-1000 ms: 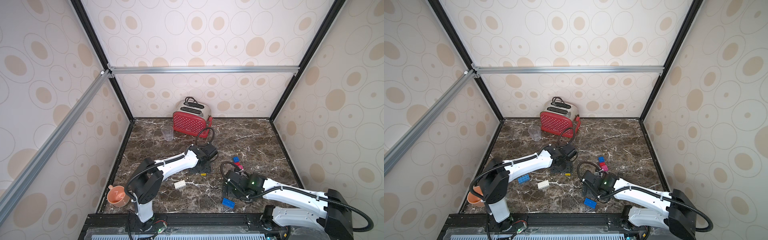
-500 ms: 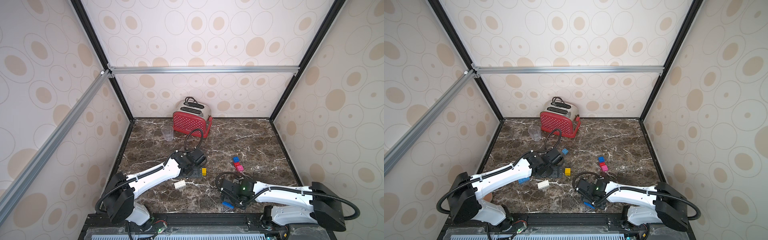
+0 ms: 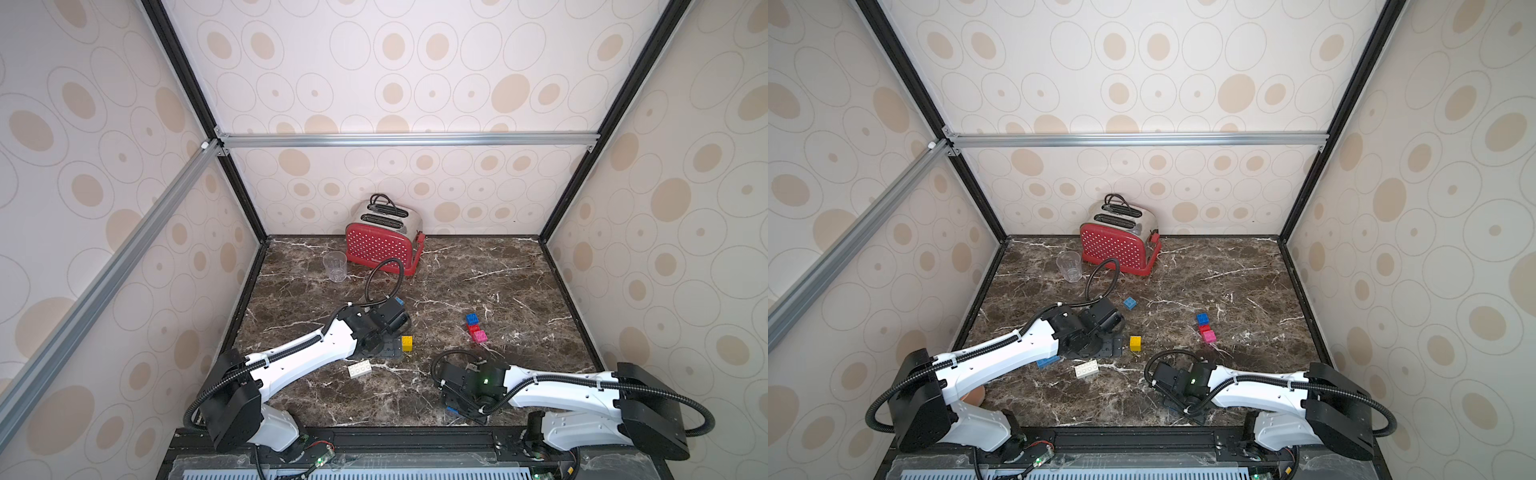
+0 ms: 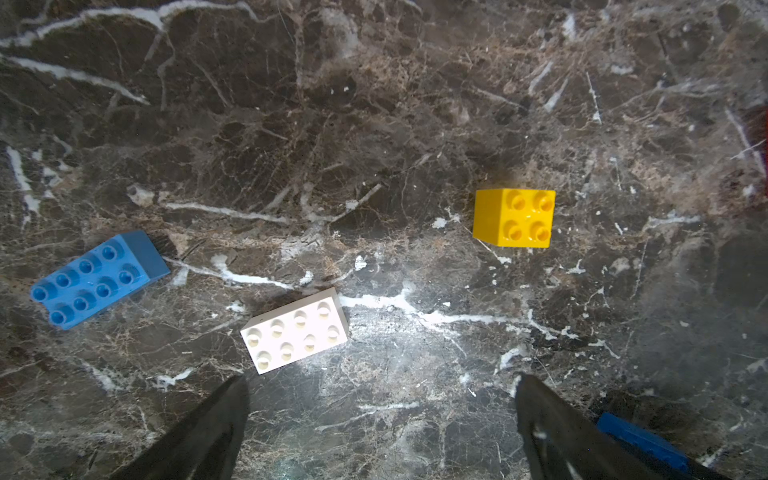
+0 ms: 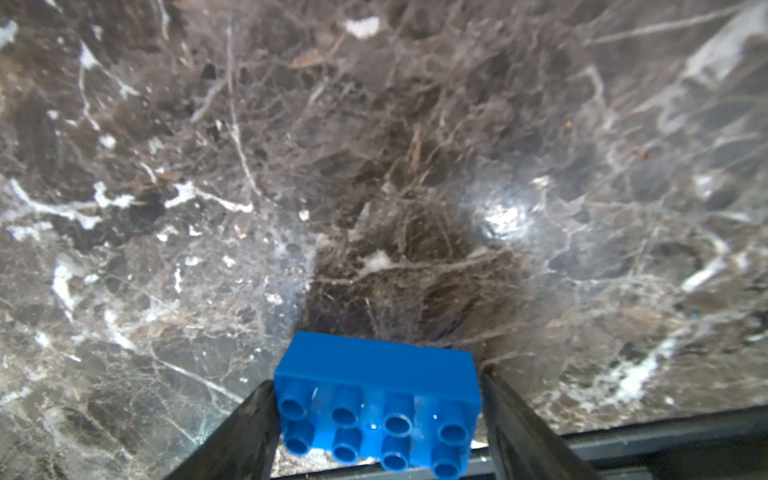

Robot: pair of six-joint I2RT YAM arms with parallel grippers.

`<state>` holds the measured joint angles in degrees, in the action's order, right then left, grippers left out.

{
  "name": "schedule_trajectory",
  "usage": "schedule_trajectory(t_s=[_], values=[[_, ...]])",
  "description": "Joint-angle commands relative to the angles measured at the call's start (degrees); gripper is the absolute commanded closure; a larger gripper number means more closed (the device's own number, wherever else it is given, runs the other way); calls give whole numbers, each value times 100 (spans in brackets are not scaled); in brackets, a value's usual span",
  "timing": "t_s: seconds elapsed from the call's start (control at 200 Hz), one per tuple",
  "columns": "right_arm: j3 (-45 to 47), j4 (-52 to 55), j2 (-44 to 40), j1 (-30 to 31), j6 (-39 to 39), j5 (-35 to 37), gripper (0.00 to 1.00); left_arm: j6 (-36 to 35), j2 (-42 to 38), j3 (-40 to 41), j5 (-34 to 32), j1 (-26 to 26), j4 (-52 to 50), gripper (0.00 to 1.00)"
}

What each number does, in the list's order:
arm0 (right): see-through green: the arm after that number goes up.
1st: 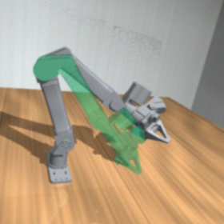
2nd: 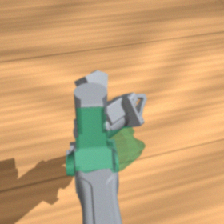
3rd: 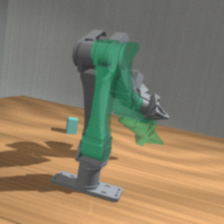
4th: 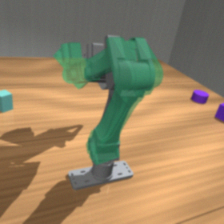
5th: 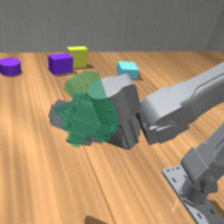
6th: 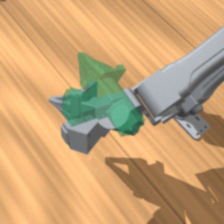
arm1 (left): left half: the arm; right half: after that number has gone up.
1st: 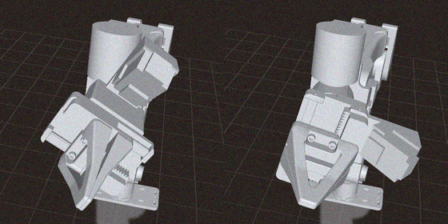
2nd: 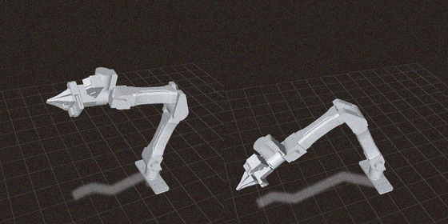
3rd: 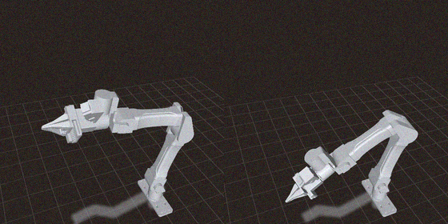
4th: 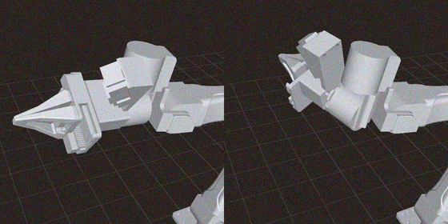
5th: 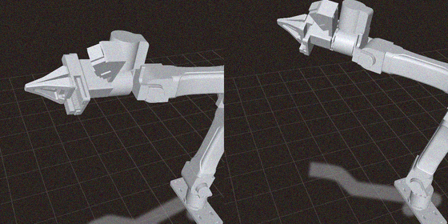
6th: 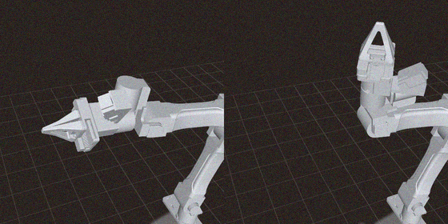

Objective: Assemble a carrot with lego
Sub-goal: Pick up the lego brick from the center of the board, then assemble the lego brick with the lego brick.

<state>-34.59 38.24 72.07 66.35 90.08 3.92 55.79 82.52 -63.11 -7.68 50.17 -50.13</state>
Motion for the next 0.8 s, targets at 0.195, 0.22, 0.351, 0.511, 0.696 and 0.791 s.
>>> schedule_trajectory(t_s=[0.195, 0.22, 0.351, 0.511, 0.696, 0.791], values=[[-46, 220, 35, 63, 203, 65, 35, 65, -206, 114, -212, -29, -225, 1], [-54, 224, 37, 62, 186, 64, 36, 63, -210, 123, -207, -31, -218, 1], [-306, 303, 103, 54, -100, 125, 40, -21, -299, 198, -225, -62, -218, 1], [-1013, 406, 517, -290, -1099, -32, 40, -228, -636, 525, -167, -220, -41, 1], [-2148, 549, 1252, -921, -2515, -436, 40, -551, -1202, 1076, 260, -748, 369, 1], [-2921, 865, 1766, -1228, -3200, -619, 40, -762, -1429, 1235, 402, -994, 451, 1]])
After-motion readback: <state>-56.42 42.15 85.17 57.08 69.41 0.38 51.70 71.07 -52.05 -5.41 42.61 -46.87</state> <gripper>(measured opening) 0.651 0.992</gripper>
